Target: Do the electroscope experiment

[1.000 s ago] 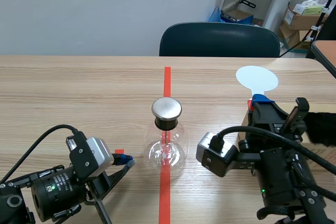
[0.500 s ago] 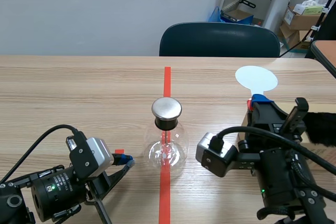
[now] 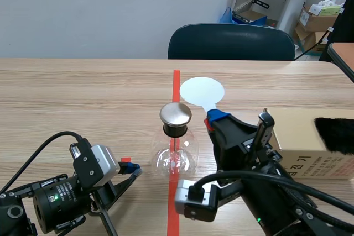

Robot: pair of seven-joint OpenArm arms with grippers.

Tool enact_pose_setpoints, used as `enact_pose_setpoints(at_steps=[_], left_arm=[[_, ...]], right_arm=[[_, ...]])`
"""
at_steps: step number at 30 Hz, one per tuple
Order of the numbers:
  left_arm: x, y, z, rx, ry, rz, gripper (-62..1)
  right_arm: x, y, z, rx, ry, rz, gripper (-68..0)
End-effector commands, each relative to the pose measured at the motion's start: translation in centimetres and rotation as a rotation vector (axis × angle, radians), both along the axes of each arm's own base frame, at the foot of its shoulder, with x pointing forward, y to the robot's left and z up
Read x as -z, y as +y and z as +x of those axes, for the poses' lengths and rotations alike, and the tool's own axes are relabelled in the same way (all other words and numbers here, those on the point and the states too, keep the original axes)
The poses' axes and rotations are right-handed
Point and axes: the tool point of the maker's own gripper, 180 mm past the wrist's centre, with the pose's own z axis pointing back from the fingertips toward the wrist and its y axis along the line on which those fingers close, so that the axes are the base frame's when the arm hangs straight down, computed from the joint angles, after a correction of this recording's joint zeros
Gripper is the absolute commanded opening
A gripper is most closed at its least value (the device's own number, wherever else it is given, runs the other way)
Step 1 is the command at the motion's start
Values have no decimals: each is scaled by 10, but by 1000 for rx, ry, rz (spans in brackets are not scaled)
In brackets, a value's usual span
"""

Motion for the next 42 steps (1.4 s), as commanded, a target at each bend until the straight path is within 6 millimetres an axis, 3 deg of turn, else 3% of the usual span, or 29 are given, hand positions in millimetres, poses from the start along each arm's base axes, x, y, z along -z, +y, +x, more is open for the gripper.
enact_pose_setpoints(at_steps=[1, 10, 42], left_arm=[[-8, -5, 3, -1, -19, -28, -553], [-8, -5, 3, -1, -19, -28, -553], [-8, -5, 3, -1, -19, -28, -554]], right_arm=[[-6, 3, 0, -31, -27, -8, -658], [-4, 21, -15, -163, -22, -22, -658], [-4, 21, -15, -163, -22, -22, -658]])
